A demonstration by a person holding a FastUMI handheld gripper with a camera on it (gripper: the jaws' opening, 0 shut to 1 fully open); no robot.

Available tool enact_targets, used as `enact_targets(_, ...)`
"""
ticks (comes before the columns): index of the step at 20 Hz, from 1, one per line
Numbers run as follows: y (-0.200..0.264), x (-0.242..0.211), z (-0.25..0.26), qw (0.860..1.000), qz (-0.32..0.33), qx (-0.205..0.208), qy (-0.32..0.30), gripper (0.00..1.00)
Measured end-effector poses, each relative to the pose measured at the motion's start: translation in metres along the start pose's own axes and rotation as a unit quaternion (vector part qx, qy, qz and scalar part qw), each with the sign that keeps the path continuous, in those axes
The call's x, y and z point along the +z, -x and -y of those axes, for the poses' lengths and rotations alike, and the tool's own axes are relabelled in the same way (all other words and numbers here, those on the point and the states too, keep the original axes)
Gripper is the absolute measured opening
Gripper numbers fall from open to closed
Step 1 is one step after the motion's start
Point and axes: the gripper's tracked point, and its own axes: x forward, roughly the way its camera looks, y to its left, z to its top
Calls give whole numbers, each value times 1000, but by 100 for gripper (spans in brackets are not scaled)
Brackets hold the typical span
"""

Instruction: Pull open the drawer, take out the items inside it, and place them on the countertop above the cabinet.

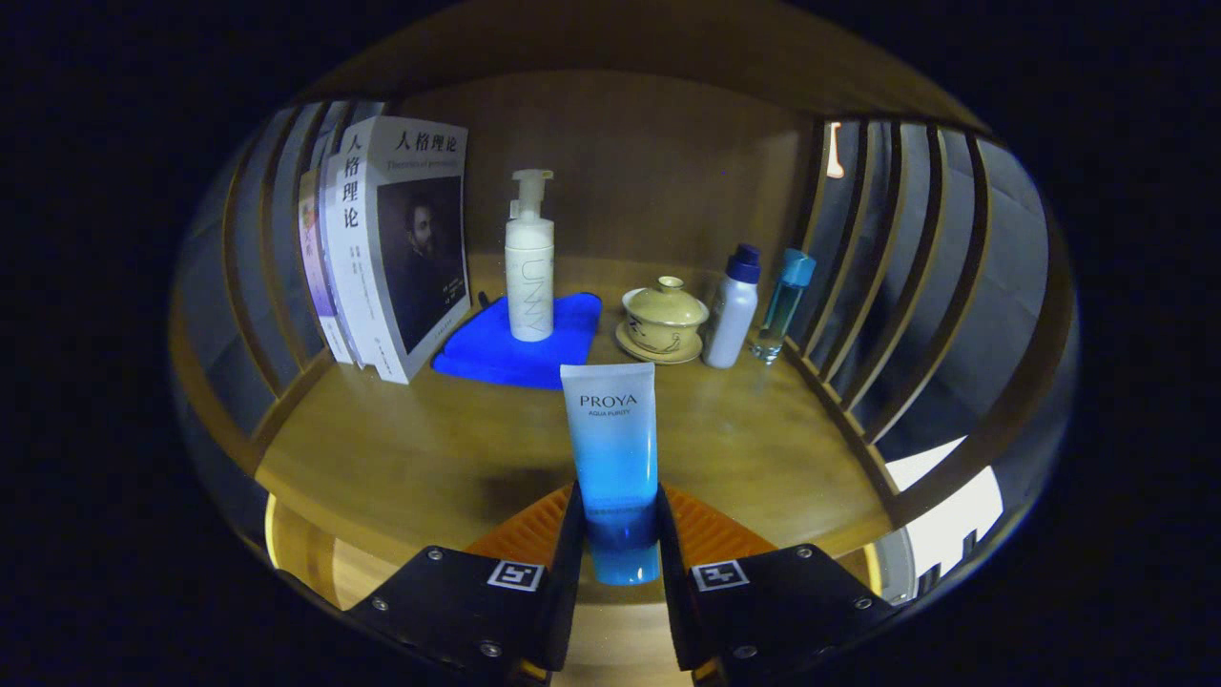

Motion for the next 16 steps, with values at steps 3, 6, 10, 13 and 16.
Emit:
enact_targets(3, -11, -1, -7, 1000, -4, 16, -8, 43)
enact_targets(6, -25, -1, -20, 999, -3, 43, -29, 45)
enact_targets(10, -31, -4, -26, 998, 20, 58, -18, 49)
enact_targets(13, -21, -4, -36, 993, 50, 94, -41, 69)
enact_targets(16, 5, -3, -39, 987, 97, 120, -44, 96)
